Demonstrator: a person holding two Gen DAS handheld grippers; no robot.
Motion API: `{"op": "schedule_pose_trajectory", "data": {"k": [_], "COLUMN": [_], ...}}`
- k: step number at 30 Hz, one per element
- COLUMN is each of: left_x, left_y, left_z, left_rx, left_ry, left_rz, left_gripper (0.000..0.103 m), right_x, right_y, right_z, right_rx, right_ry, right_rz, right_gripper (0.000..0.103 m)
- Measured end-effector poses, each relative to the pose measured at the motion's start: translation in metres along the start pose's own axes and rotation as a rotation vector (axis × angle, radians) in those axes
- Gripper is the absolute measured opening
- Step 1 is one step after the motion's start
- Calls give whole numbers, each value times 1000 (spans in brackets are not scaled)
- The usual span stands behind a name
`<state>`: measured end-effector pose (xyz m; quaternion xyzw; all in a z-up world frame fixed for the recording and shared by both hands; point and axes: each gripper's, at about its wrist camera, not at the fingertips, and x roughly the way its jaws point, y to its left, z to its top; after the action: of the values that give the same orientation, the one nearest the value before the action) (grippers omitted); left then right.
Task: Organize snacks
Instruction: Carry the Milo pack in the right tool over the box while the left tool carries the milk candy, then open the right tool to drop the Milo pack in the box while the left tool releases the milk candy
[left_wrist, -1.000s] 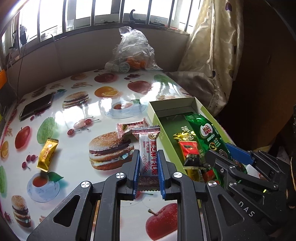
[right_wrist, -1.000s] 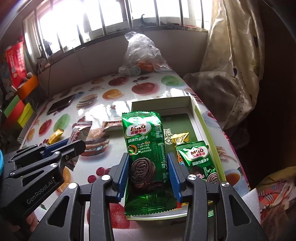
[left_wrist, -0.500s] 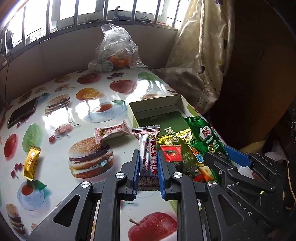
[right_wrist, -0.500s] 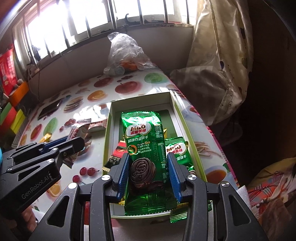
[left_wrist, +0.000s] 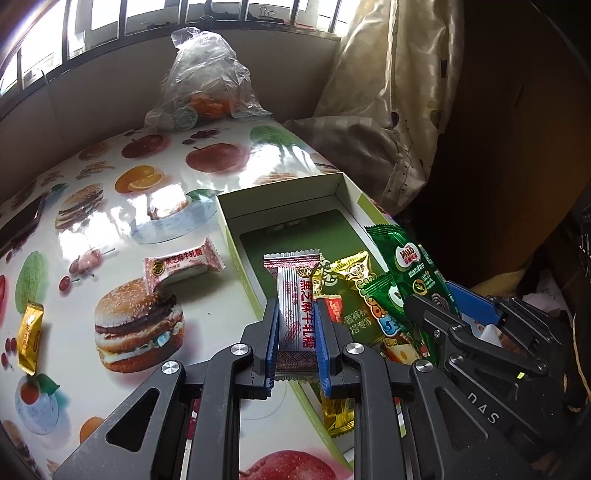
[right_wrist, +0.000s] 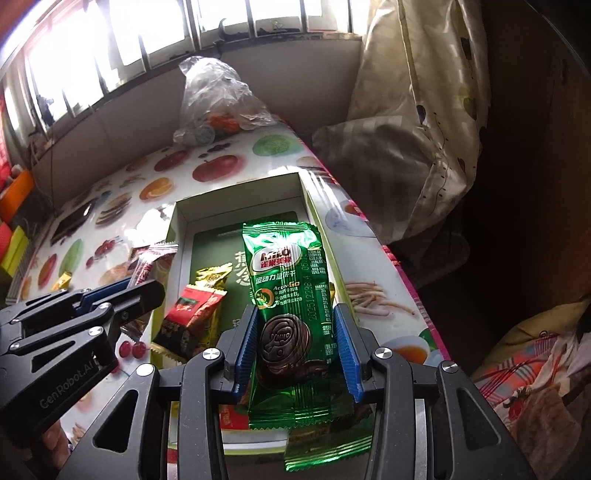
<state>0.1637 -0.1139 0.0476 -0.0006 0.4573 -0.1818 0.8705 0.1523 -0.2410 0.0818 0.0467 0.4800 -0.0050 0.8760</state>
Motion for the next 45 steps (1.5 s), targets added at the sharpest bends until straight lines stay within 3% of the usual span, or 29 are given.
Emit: {"op": "schedule_pose_trajectory", "data": {"k": [24, 45], "left_x": [31, 38], "left_y": [-2, -1], "left_z": [12, 15], "left_rx": [-11, -24], "left_ry": [42, 58], "left_rz": [-1, 12], "left_gripper": [19, 22], "right_x": [43, 53], "right_y": [3, 5], "right_z": [31, 35], "right_rx": [-74, -103], "right_ry": [26, 12], "right_rz": [10, 36], "right_gripper": [40, 42]}}
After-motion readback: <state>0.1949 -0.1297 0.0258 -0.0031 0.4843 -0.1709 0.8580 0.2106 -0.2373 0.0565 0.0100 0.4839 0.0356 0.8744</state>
